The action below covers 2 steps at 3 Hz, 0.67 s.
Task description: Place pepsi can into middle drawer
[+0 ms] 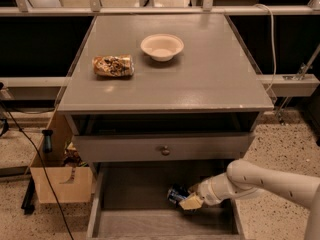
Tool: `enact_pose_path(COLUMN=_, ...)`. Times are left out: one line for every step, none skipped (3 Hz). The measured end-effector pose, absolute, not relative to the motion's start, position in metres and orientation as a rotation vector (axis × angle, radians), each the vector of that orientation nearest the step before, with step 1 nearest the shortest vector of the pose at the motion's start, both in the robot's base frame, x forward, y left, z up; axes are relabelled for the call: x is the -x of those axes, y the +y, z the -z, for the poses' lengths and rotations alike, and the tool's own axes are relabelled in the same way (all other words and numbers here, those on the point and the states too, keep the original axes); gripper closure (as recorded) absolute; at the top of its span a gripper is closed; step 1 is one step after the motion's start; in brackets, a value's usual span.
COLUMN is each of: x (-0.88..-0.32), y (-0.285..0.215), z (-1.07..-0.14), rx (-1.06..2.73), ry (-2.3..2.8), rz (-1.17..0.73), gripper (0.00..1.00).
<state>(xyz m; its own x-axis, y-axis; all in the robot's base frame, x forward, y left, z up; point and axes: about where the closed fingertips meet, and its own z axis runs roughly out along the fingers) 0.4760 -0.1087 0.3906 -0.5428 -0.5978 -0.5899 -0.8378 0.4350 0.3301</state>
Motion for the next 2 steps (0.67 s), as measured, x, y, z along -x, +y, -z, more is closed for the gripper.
enact_pose_path(x=-0.4760, y=-0.1087, z=-0.3906, rx=1.220, ry=2.307, rz=-0.853, gripper=0.50)
enact_pose_path(x=-0.4759, y=-0.1086, z=-0.3906, rx=1.220, ry=2.307, rz=-0.853, gripper=0.19)
